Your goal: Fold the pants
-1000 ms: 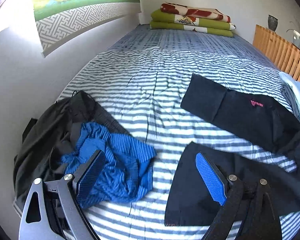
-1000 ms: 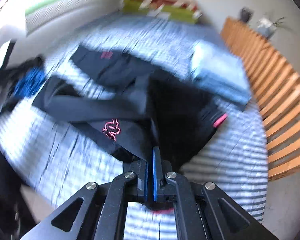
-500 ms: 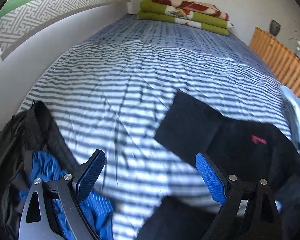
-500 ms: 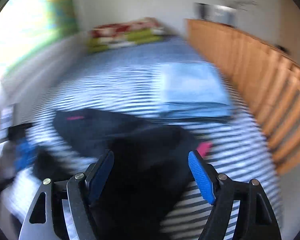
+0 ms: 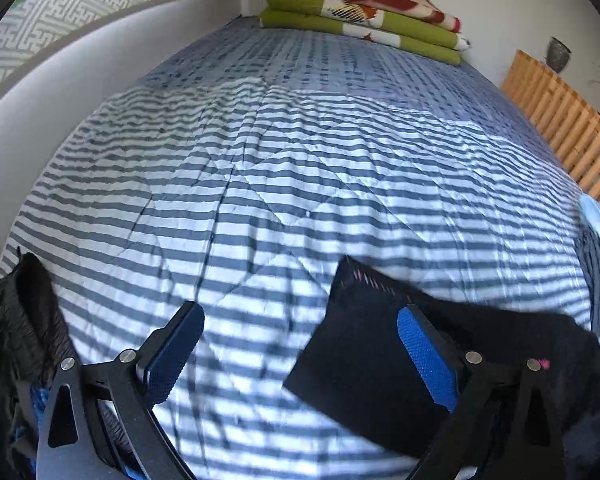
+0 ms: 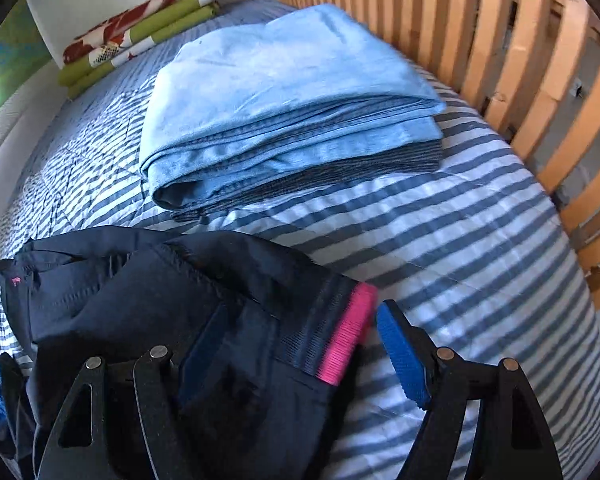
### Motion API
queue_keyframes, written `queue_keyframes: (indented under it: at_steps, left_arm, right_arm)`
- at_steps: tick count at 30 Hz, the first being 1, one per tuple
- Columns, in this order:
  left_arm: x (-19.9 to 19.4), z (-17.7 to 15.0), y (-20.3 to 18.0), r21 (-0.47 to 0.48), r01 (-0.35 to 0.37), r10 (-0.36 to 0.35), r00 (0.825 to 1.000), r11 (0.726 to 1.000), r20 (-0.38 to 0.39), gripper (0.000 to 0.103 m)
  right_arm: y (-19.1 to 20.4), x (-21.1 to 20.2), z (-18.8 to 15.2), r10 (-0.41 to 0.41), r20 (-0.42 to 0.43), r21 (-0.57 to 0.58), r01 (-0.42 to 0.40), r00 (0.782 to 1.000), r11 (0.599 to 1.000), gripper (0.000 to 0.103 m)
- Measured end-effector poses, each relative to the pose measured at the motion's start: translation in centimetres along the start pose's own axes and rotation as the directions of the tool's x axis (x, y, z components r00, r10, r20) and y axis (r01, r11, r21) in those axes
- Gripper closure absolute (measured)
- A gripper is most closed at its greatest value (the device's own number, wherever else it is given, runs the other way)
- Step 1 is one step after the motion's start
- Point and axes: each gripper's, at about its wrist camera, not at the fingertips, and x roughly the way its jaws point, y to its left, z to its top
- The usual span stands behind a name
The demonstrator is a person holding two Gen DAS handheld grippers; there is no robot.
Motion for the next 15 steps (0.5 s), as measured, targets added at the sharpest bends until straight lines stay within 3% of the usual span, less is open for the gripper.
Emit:
queue_keyframes:
  at_steps: [4, 5, 6, 8, 9, 10, 11, 15]
  left_arm:
    - [3.0, 0.7, 0.1, -0.056, 0.034, -0.037, 0.998, 0.998, -0.053, 0.003]
    - [3.4, 0.8, 0.1, -0.075, 0.043, -0.047, 0.997, 0.996, -0.058, 0.004]
    - [3.6, 0.8, 0.0, -0.095, 0.066, -0.071, 0.996, 0.993, -0.049, 0.007]
    - [3.6, 0.8, -0.4, -0.114, 0.088, -0.091, 0.996, 0.99, -0.023, 0.038]
    - [3.6, 0.8, -0.7, -0.115, 0.091, -0.095, 0.995, 0.989, -0.025, 0.048]
    - [3.7, 0.8, -0.8, -0.112, 0.097, -0.101, 0.994, 0.989, -0.035, 0.066]
    - [3.9, 0.8, -0.9, -0.107, 0.106, -0.112, 0.992, 0.989, -0.055, 0.079]
    - [2.7, 1.0, 0.0, -0.102, 0.124, -0.128, 0.991, 0.987, -0.032, 0.08]
  right_arm:
    - [0.4, 0.9, 0.7, -0.023, -0.017, 0.001, 0.023, 1.0, 1.0, 0.03]
    - [0.2, 1.0, 0.8, -0.016, -0.013, 0.015, 0.017, 1.0, 1.0, 0.036]
    - [0.0, 0.9, 0.8, -0.024, -0.003, 0.025, 0.024, 1.0, 0.999, 0.051]
    - [-0.5, 0.5, 0.9, -0.036, 0.01, 0.038, 0.035, 0.999, 0.999, 0.072]
    - [-0.8, 0.2, 0.9, -0.028, 0.018, 0.049, 0.027, 0.999, 0.998, 0.081]
    - [-1.2, -0.1, 0.9, -0.021, 0.024, 0.06, 0.019, 1.0, 0.998, 0.086]
    - [-1.6, -0.4, 0.9, -0.015, 0.027, 0.071, 0.013, 1.0, 0.997, 0.091]
    - [-2.1, -1.4, 0.7, -0.008, 0.037, 0.047, 0.006, 0.999, 0.999, 0.093]
